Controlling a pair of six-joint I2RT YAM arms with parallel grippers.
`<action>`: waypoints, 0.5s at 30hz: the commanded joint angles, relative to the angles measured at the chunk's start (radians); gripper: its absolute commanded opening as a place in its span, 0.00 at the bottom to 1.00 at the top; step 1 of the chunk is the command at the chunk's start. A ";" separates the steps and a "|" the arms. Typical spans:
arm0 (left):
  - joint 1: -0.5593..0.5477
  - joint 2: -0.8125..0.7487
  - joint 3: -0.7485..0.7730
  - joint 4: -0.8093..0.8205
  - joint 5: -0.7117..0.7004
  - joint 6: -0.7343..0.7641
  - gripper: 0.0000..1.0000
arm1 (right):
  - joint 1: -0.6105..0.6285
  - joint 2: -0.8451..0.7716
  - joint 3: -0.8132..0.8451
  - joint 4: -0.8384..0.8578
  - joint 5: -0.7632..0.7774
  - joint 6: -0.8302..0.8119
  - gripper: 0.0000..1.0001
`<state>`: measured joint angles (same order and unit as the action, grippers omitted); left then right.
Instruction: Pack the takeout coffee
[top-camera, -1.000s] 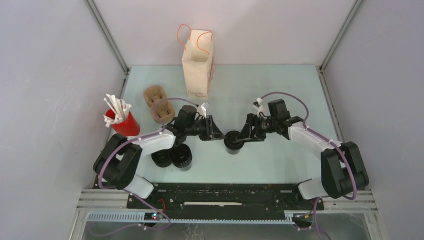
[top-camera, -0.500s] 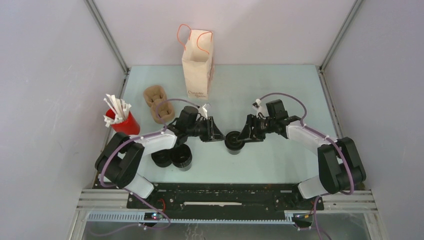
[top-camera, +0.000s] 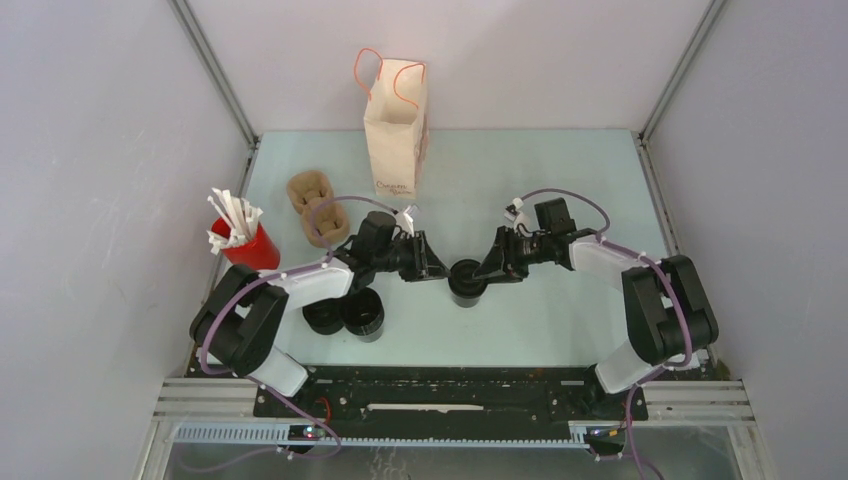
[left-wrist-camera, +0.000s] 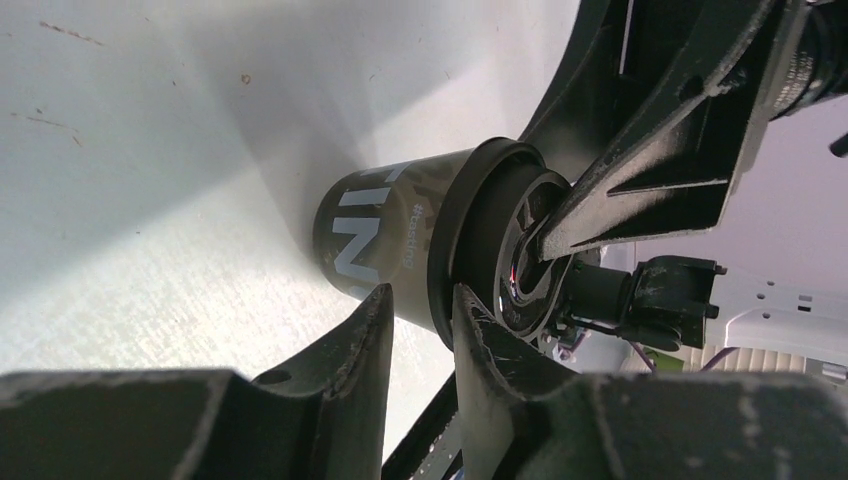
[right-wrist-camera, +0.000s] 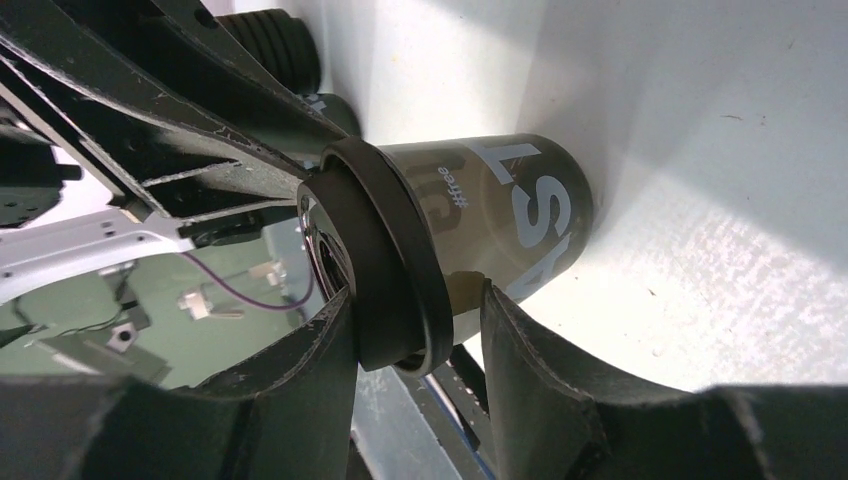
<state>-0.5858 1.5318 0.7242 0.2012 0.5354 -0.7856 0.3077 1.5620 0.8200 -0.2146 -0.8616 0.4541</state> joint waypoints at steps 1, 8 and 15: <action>-0.007 0.017 0.033 -0.020 -0.032 0.028 0.32 | -0.024 0.092 -0.036 0.063 0.031 0.037 0.52; -0.009 -0.018 0.024 -0.024 -0.030 0.029 0.32 | -0.002 0.012 -0.034 0.067 0.050 0.028 0.55; -0.011 -0.094 0.068 -0.076 -0.024 0.037 0.39 | 0.043 -0.057 0.013 -0.016 0.092 -0.026 0.61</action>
<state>-0.5850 1.5040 0.7258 0.1650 0.5091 -0.7776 0.3202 1.5421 0.8070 -0.1848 -0.8448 0.4744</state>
